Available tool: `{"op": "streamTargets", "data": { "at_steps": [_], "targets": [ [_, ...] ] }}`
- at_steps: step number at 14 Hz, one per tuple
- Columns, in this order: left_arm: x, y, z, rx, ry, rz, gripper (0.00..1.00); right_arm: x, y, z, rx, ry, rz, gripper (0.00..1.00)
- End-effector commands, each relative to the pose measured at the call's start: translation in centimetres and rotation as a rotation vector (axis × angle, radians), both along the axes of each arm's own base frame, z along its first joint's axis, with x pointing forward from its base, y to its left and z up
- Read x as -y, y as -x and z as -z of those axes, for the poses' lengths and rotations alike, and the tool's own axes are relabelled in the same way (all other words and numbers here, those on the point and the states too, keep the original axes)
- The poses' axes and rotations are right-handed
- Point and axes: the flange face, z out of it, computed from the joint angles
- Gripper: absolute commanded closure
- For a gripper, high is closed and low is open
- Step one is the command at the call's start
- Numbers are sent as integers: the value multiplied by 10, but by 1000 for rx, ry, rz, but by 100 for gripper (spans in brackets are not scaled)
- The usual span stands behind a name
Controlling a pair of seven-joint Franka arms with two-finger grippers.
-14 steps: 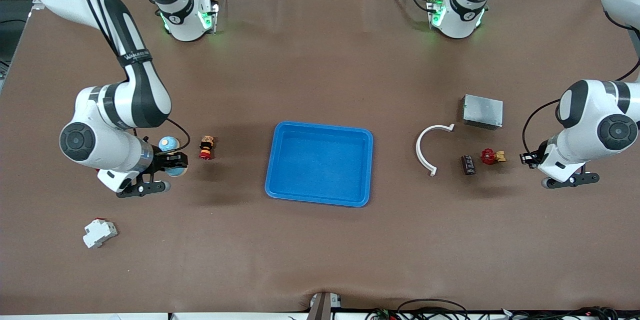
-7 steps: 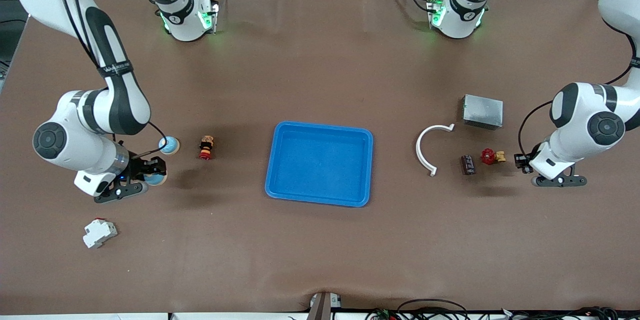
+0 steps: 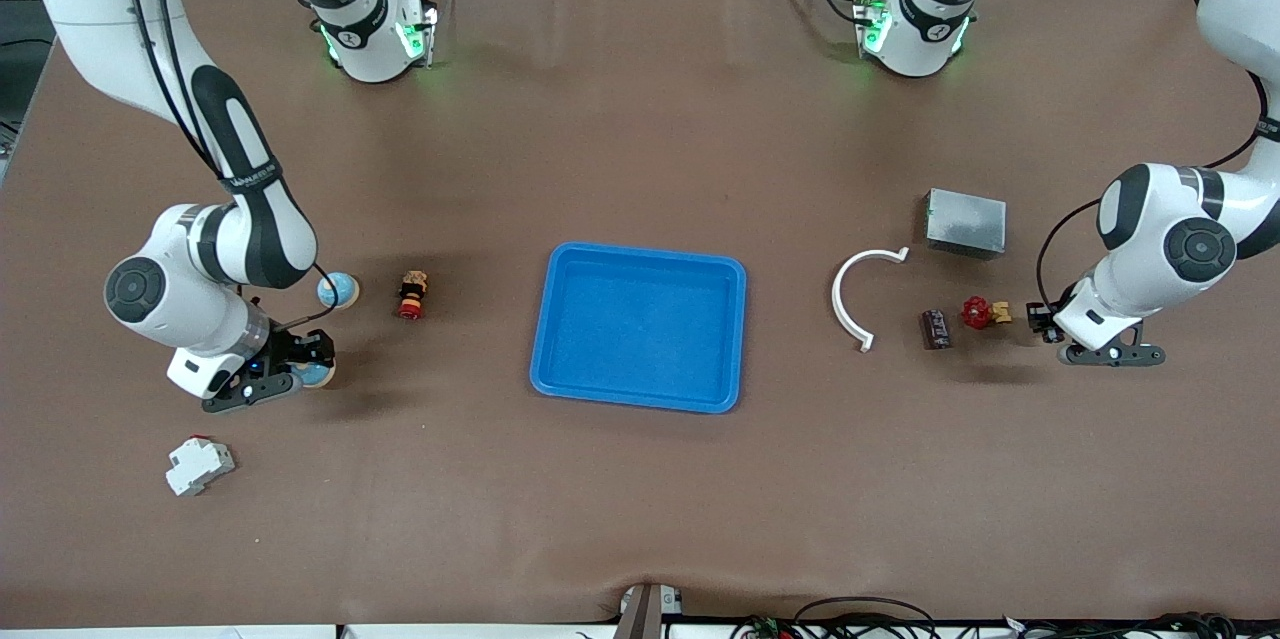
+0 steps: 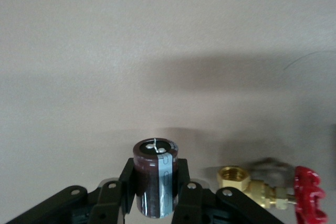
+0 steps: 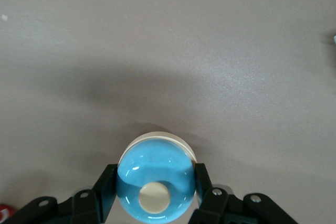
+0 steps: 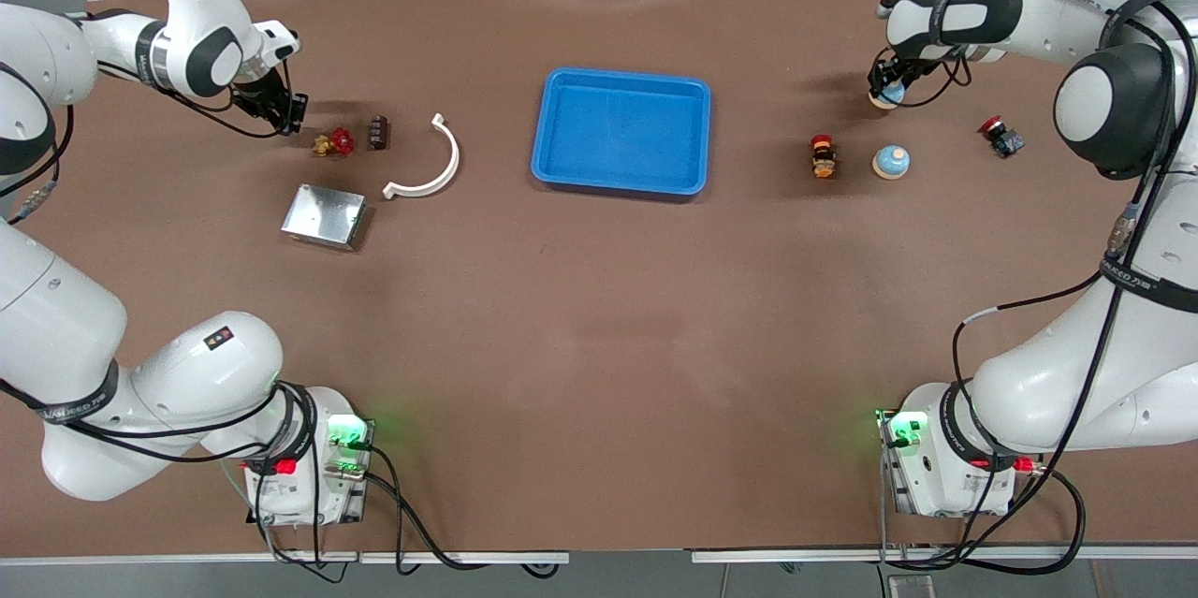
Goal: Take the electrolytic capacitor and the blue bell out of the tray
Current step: 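Lower and release the bell with the right gripper while the left gripper releases the capacitor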
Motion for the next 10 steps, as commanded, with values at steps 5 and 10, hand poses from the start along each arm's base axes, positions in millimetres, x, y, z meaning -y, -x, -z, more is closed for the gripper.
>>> {"op": "streamTargets", "data": {
  "at_steps": [5,10],
  "targets": [
    [-5,4,13,15,15,22,100,19,5,17,17,5,-30,100],
    [-1,4,16,13,23,7,100,23,6,19,15,6,-29,100]
  ]
}}
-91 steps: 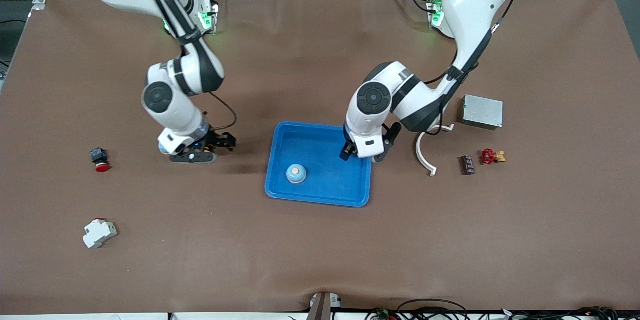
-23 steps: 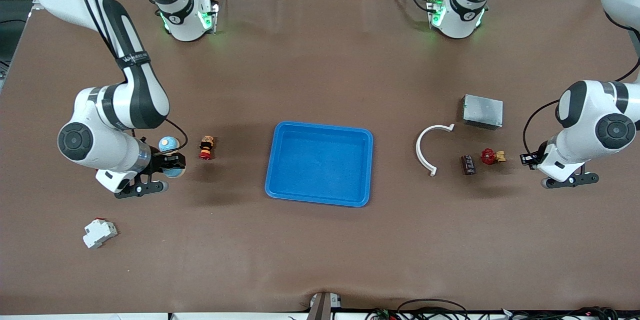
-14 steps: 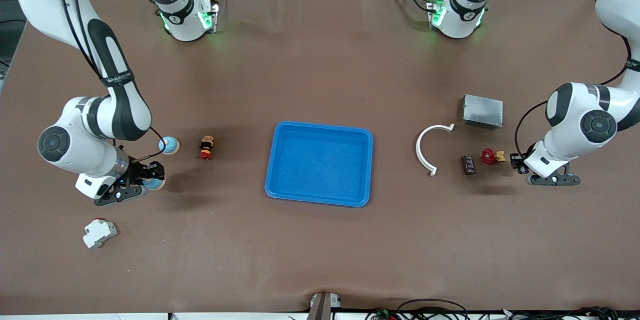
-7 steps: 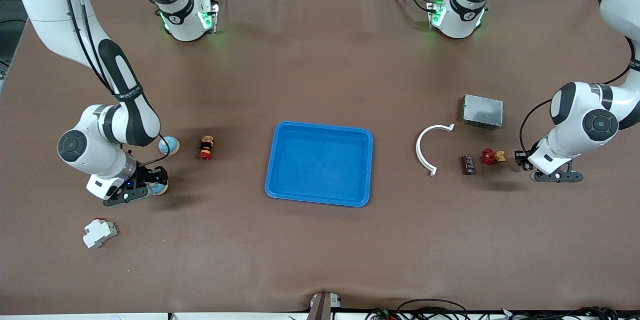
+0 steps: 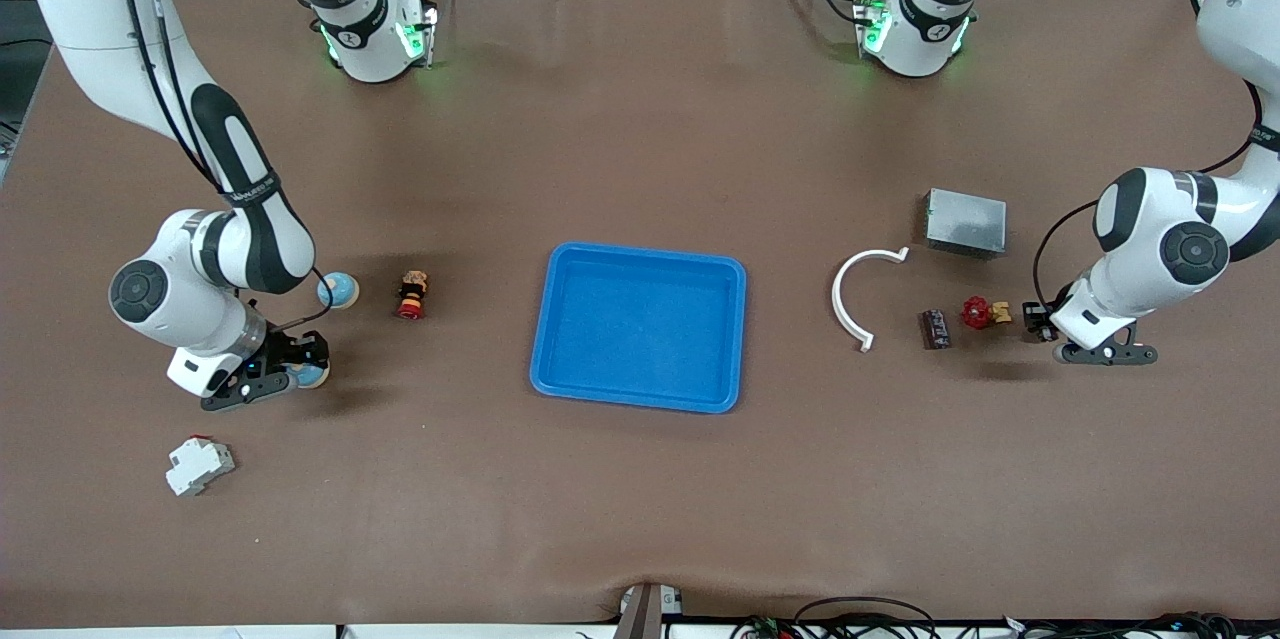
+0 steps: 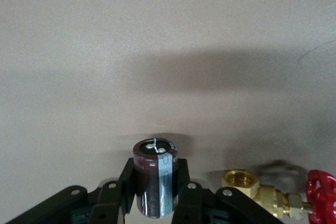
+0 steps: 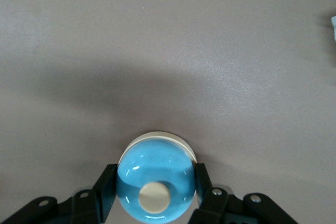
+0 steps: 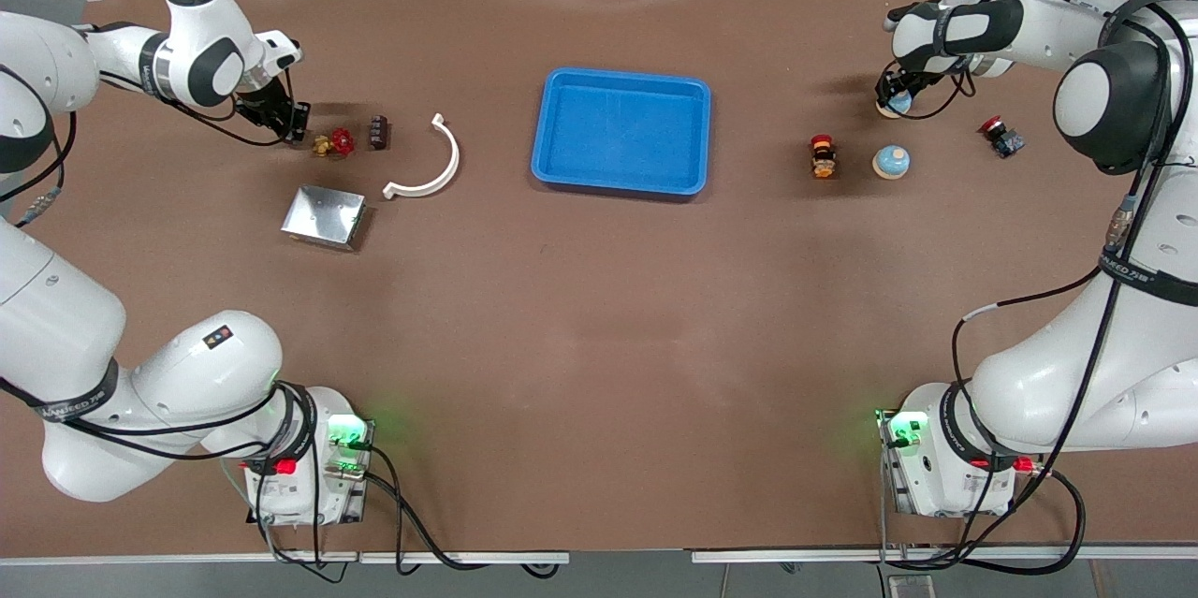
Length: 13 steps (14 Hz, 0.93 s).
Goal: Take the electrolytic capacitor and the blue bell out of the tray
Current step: 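Lower and release the bell with the right gripper while the left gripper releases the capacitor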
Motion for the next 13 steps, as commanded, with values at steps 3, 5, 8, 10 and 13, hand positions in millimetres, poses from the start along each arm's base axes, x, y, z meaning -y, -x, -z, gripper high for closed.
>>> {"op": "streamTargets", "data": {
  "at_steps": [3,5,8,10,13],
  "targets": [
    [4,1,0,24,16,0,100,-1,1,1,7,-3,-17,100],
    [6,2,2,27,21,0,100,-2,1,0,10,-4,-18,100],
    [9,3,5,34,31,2,100,-4,0,0,15,-4,-18,100],
    [10,3,9,37,41,2,100,-5,0,1,16,-4,-15,100],
    [10,3,10,45,46,3,95,-6,0,4,19,-4,-13,100]
  ]
}}
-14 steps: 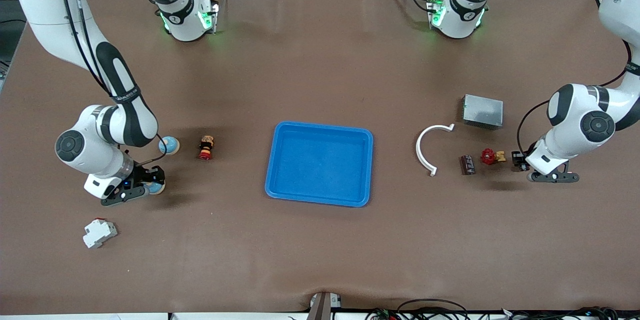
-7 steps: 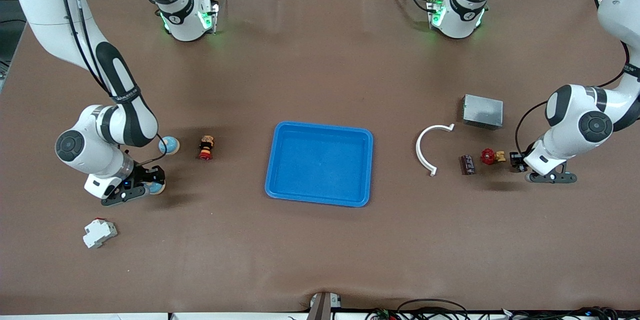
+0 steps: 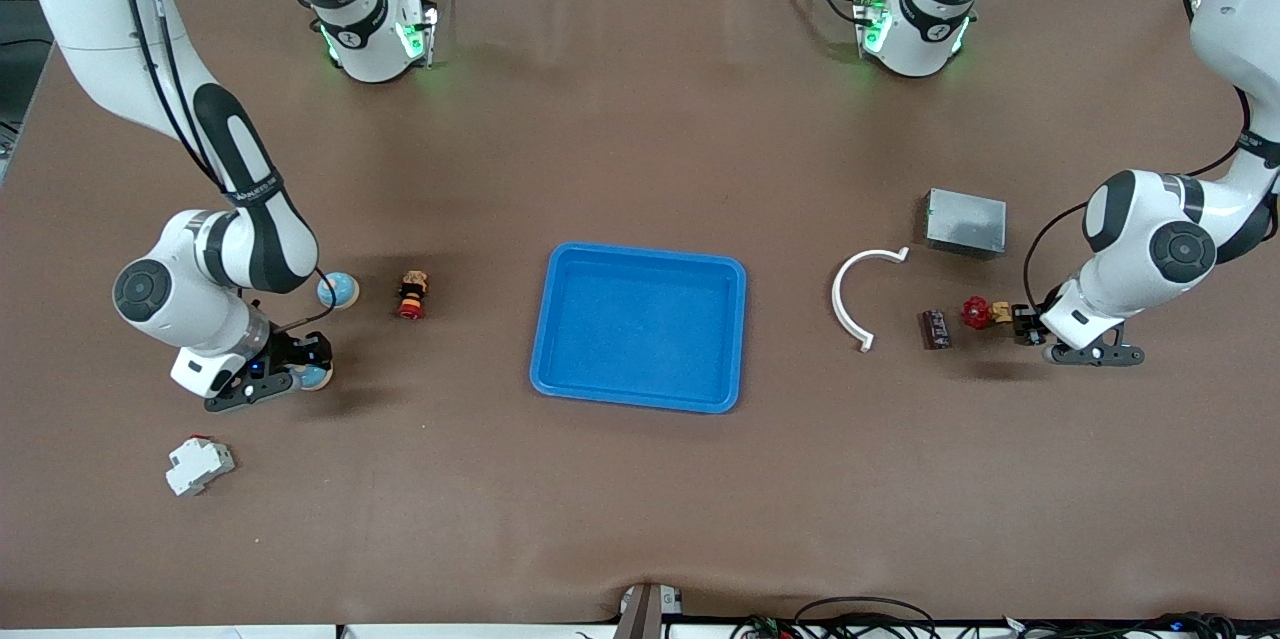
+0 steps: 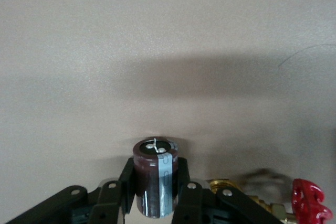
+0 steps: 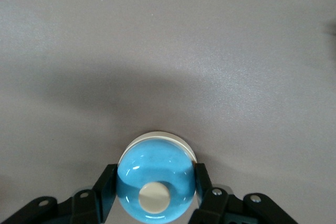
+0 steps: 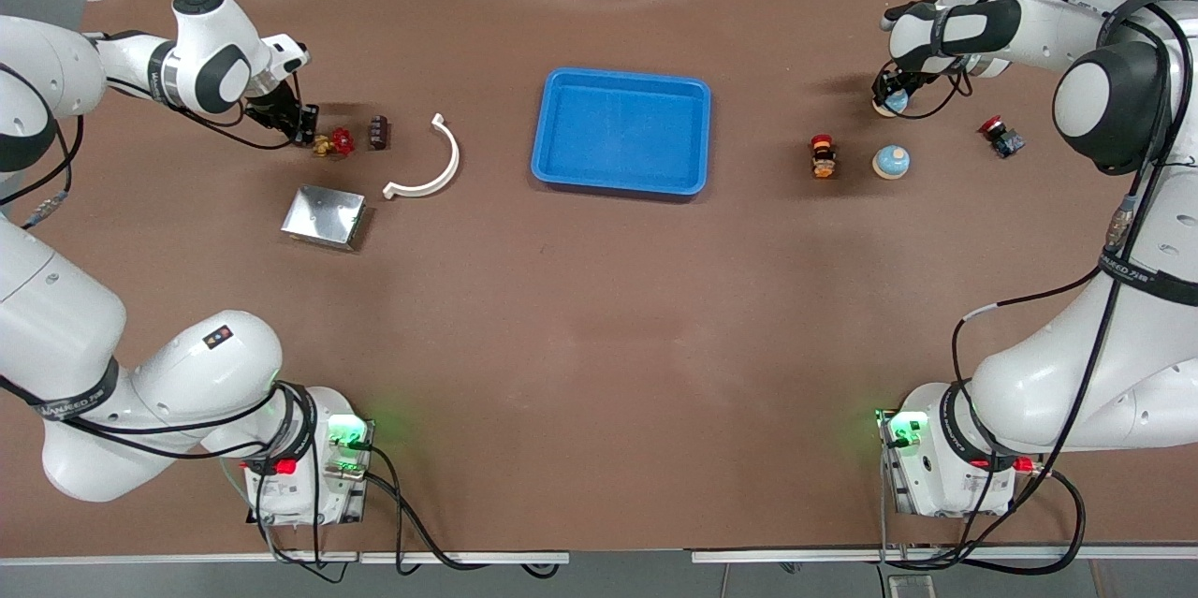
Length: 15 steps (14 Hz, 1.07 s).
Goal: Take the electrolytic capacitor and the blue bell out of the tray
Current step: 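Lower and release the bell with the right gripper while the left gripper releases the capacitor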
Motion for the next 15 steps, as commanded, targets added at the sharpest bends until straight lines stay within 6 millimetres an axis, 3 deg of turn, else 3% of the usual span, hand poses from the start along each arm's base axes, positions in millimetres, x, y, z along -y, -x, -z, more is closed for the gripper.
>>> {"op": "streamTargets", "data": {
  "at_steps": [1,2,3,4,5,6,7,8,9,15],
  "targets": [
    [1,2,1,19,17,-5,82,0,1,3,10,0,-4,100],
    [0,2,2,19,16,-5,80,0,1,5,7,0,-3,100],
    [-1,1,1,21,17,-7,71,-1,1,6,9,0,-4,100],
    [-1,1,0,22,16,-6,60,-1,1,6,13,-1,-2,100],
    [-1,0,0,23,16,-8,41,-1,2,9,9,-1,-2,100],
    [-2,-1,-1,26,14,-5,24,-2,1,9,9,-1,-4,88],
    [-2,-1,-3,30,11,-4,11,-3,1,9,9,-1,-7,1],
    [-3,-2,-5,32,9,-4,2,-4,0,8,6,0,-8,0],
    [-3,-2,-6,34,8,3,0,-5,0,8,7,0,-9,0],
    [3,-15,-30,29,-22,28,0,-9,0,0,-7,-5,-11,0]
  ]
}}
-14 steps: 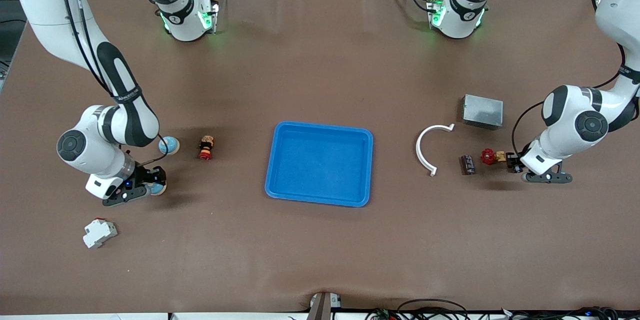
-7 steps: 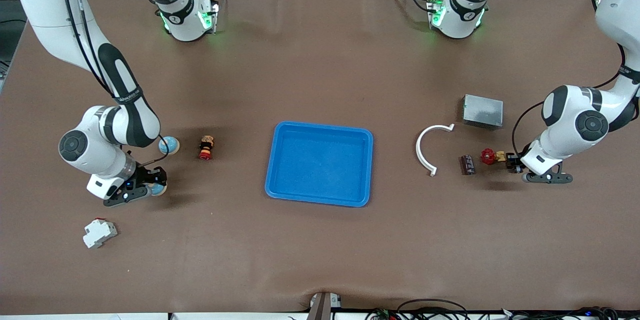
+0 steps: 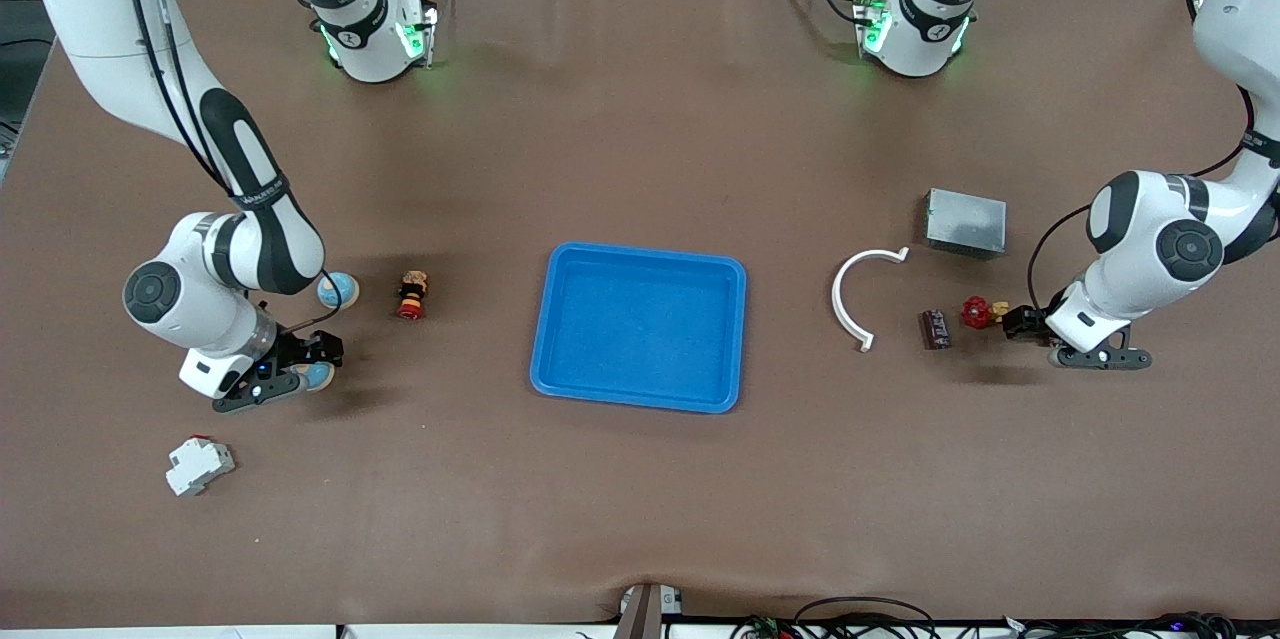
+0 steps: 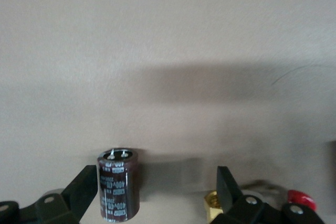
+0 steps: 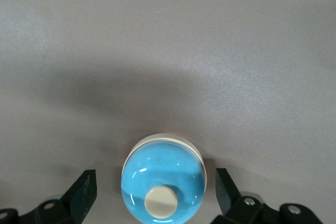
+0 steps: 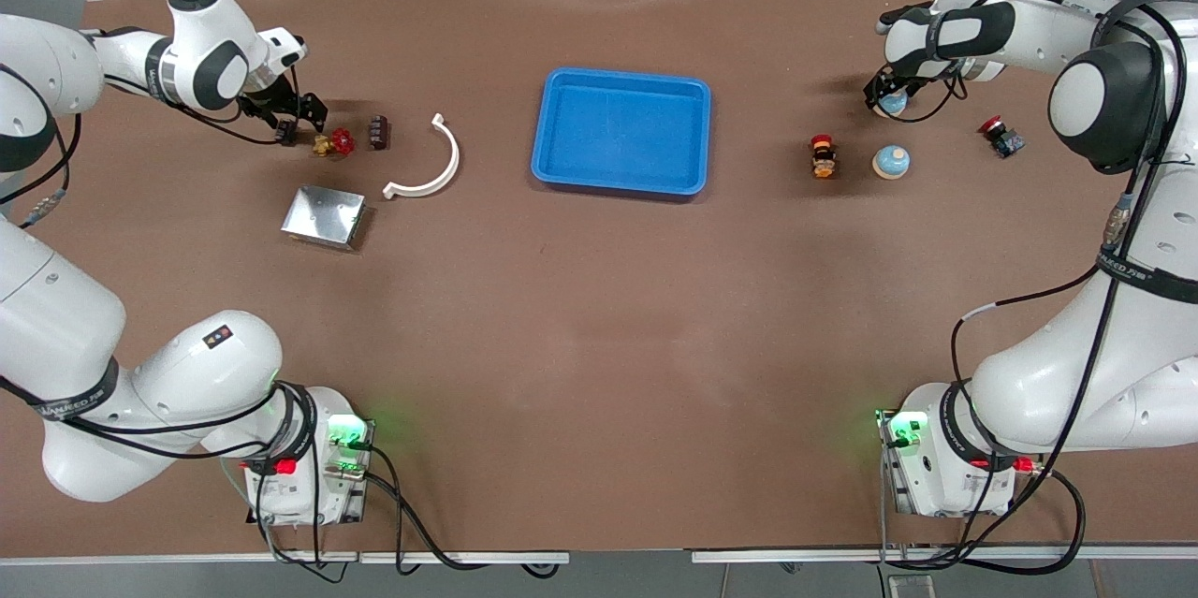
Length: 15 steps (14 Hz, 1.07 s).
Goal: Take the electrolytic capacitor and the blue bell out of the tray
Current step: 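Lower and release the bell with the right gripper while the left gripper releases the capacitor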
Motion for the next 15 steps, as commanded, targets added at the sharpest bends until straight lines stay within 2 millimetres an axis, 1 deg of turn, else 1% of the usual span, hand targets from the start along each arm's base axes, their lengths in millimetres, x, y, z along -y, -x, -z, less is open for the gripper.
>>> {"op": "streamTargets", "data": {
  "at_steps": [1,2,3,5,6,7,8,9,10,11,12,14,15],
  "targets": [
    [4,-9,-26,-28,-36,20,0,-4,0,-12,-14,-5,-3,0],
    [5,-14,-34,-56,-51,21,0,-5,0,-19,-22,-9,10,0],
    [10,-21,-48,-84,-69,23,0,-7,0,-30,-32,-13,40,0],
    [14,-32,-82,-162,-113,11,0,-23,3,-56,-77,-21,71,0],
    [16,-37,-98,-189,-103,-7,0,-29,2,-76,-91,-25,98,0],
    [14,-40,-111,-204,-64,-45,0,-37,6,-92,-124,-27,130,0],
    [13,-43,-125,-203,-40,-74,0,-43,9,-113,-133,-28,178,0],
    [11,-46,-141,-189,-36,-93,0,-53,14,-132,-148,-23,211,0],
    [11,-46,-158,-176,-37,-105,0,-69,19,-151,-160,-13,223,0],
    [10,-44,-173,-167,-28,-123,0,-78,25,-167,-166,-6,235,0],
    [5,-42,-191,-152,-17,-138,0,-81,30,-190,-149,15,246,0],
    [6,-38,-231,-127,13,-133,0,-92,44,-238,-116,67,238,0],
    [7,-36,-248,-124,17,-125,0,-93,53,-258,-116,70,254,0]
  ]
}}
